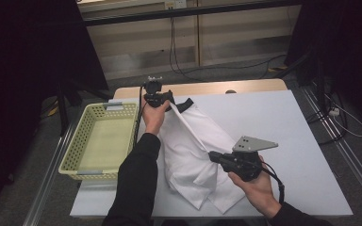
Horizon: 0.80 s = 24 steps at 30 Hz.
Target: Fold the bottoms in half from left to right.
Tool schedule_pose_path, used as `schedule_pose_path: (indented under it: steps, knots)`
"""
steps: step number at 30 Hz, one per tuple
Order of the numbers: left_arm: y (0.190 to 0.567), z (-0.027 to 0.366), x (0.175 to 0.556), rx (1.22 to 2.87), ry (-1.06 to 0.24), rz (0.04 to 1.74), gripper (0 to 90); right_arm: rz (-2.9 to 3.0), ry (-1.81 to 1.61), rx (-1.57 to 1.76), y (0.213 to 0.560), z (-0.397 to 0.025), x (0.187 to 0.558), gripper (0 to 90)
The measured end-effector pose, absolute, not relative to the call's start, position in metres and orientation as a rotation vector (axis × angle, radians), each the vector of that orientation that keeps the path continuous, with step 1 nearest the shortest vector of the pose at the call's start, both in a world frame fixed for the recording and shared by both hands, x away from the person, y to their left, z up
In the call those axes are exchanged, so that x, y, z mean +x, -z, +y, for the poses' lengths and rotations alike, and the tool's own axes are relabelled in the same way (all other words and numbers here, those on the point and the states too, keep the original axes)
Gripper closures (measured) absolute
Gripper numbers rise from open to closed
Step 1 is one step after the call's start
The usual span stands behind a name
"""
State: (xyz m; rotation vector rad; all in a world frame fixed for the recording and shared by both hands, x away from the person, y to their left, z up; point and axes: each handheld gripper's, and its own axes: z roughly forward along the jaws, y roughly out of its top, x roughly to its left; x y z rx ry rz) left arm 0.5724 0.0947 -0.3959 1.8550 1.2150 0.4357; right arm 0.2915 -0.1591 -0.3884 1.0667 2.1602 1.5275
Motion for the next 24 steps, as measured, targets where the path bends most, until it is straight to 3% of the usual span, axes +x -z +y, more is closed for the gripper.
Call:
schedule_pose_path:
  steps: [8, 18, 20, 22, 24]
  knots:
    - [0.413, 0.084, 0.576, 1.891, -0.426, 1.207, 82.5, 2.188, -1.469, 1.114, 0.403, -0.170, 0.302, 89.3]
    - [0.413, 0.085, 0.578, 1.885, -0.421, 1.189, 70.3, 2.182, -1.424, 1.175, 0.413, -0.180, 0.312, 89.3]
    - [0.412, 0.085, 0.578, 1.875, -0.421, 1.194, 64.5, 2.185, -1.414, 1.183, 0.415, -0.182, 0.314, 89.3]
    - [0.412, 0.085, 0.578, 1.863, -0.432, 1.201, 50.8, 2.189, -1.402, 1.197, 0.417, -0.183, 0.315, 89.3]
    - [0.411, 0.086, 0.578, 1.853, -0.423, 1.212, 43.3, 2.191, -1.394, 1.210, 0.419, -0.185, 0.317, 89.3]
